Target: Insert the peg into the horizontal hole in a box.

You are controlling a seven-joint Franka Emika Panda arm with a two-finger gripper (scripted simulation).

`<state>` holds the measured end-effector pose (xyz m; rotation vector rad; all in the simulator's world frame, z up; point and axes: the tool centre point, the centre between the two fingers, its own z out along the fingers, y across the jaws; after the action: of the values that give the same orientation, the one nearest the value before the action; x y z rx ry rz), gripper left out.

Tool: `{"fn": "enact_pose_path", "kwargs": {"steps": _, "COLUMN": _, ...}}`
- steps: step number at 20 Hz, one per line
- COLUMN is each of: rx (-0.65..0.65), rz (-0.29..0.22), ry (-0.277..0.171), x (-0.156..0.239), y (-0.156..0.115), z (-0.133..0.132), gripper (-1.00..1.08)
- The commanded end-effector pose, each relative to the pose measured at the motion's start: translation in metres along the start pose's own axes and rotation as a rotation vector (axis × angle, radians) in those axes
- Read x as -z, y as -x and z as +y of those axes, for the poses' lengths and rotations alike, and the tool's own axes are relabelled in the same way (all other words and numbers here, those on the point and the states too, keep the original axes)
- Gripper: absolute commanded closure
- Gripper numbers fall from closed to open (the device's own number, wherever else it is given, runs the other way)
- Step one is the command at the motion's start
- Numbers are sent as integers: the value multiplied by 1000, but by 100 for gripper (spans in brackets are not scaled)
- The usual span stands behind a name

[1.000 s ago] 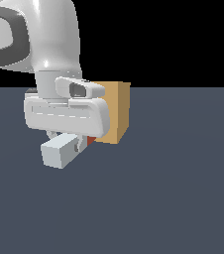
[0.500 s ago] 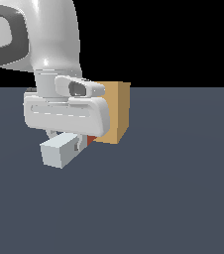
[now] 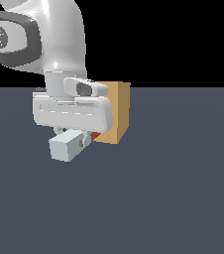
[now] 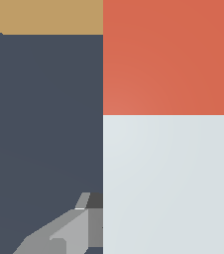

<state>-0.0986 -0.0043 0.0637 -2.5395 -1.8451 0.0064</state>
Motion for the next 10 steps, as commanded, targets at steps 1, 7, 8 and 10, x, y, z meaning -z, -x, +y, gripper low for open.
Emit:
{"fn": "enact_pose_path", "kwargs": {"steps": 1, "rx": 1, "rz": 2, "ry": 5, "x": 2, "y": -17, "z": 1, "gripper": 108}}
{"fn": "enact_pose_path", "kwargs": {"steps": 7, "rx": 2, "rz": 2, "ry": 6, "x": 3, "y": -64, "z": 1, "gripper": 108}}
{"fn": "enact_pose_path", "kwargs": {"steps": 8, "rx": 2, "rz": 2, "ry": 6, "x": 3, "y": -70, "z": 1, "gripper": 108}}
{"fn": "enact_pose_path", "kwargs": {"steps": 10, "rx": 2, "rz": 3, "ry": 7, "x": 3, "y": -80, "z": 1, "gripper": 108}}
